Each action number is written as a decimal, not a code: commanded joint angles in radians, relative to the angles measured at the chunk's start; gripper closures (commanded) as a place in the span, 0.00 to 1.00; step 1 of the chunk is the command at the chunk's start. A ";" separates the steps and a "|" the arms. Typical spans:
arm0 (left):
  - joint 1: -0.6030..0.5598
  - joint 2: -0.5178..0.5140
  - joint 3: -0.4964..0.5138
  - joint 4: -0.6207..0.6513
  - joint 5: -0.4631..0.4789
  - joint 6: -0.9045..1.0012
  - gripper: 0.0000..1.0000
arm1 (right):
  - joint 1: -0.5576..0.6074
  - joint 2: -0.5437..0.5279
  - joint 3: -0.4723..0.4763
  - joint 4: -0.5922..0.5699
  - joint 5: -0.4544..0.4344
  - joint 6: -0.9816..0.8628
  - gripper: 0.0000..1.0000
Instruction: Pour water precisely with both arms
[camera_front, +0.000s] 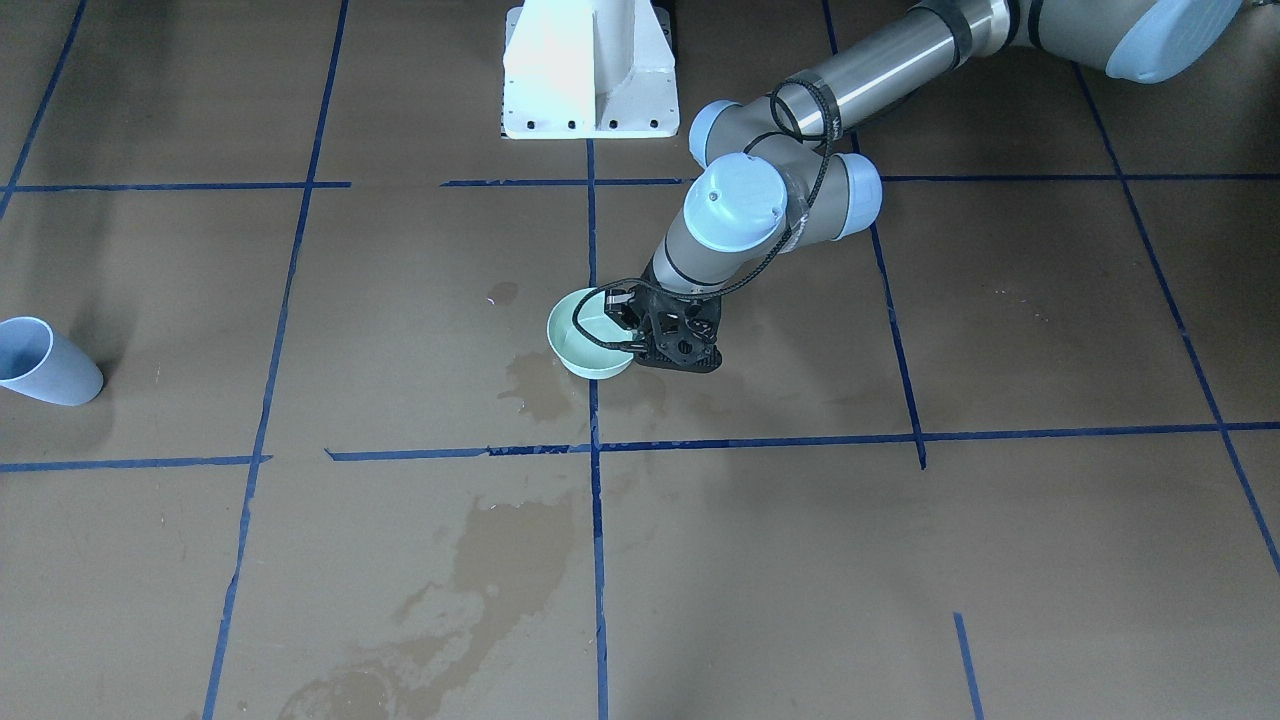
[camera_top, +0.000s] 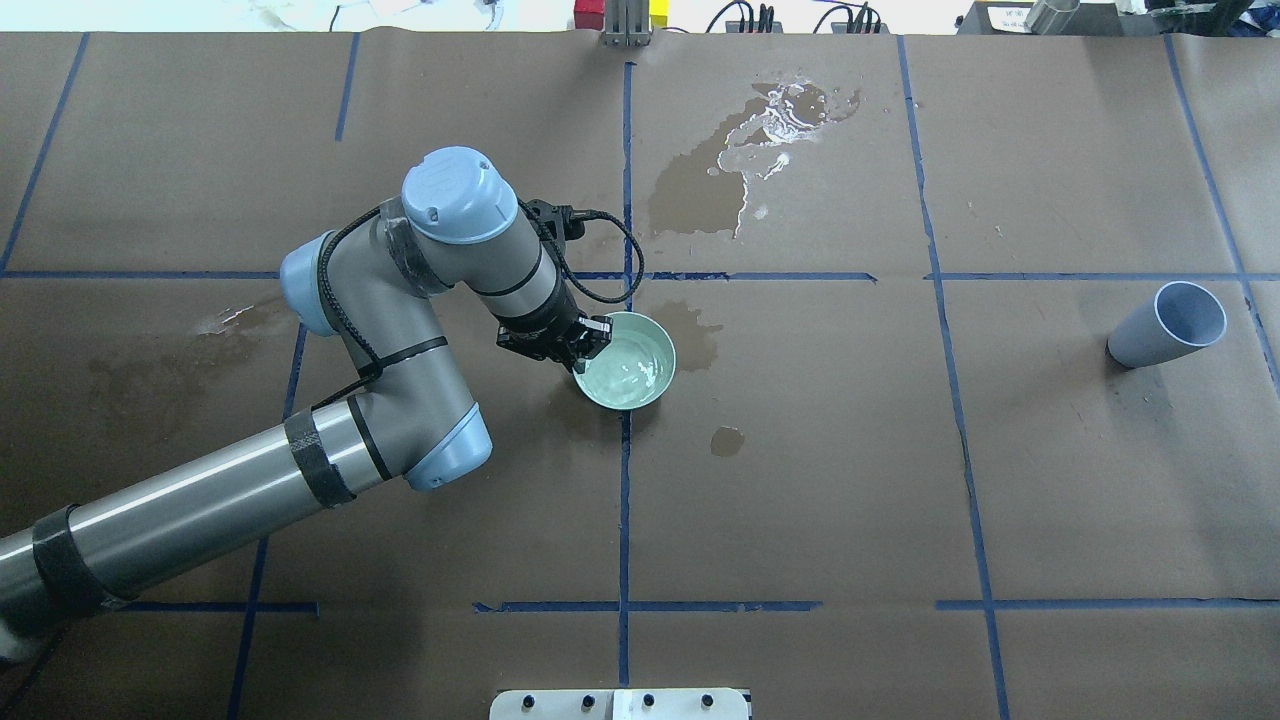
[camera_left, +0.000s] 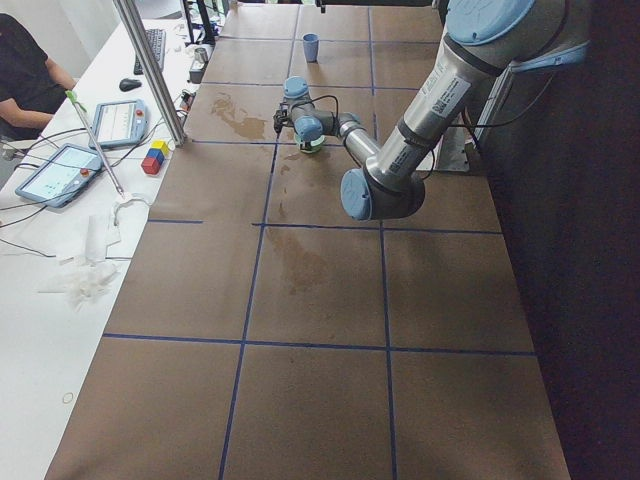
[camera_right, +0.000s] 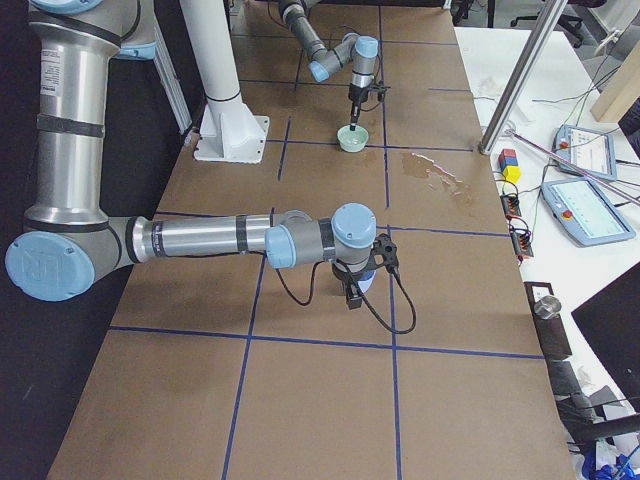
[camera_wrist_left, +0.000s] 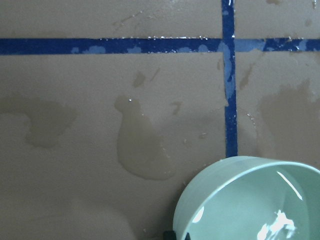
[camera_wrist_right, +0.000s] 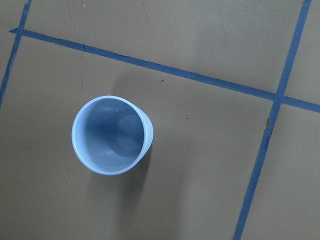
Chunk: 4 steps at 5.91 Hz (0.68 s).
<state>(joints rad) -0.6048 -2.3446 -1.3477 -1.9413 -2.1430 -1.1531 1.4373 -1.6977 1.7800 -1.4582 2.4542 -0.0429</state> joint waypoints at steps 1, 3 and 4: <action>-0.001 -0.001 -0.005 -0.007 0.018 0.001 0.07 | -0.003 0.000 0.001 0.031 0.002 0.000 0.00; -0.022 0.007 -0.060 -0.005 0.020 -0.005 0.01 | -0.009 -0.002 0.001 0.123 0.002 0.020 0.00; -0.036 0.021 -0.102 -0.005 0.021 -0.045 0.01 | -0.027 -0.020 0.003 0.236 0.000 0.141 0.00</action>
<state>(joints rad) -0.6290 -2.3344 -1.4152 -1.9469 -2.1231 -1.1711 1.4225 -1.7058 1.7806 -1.3057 2.4554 0.0150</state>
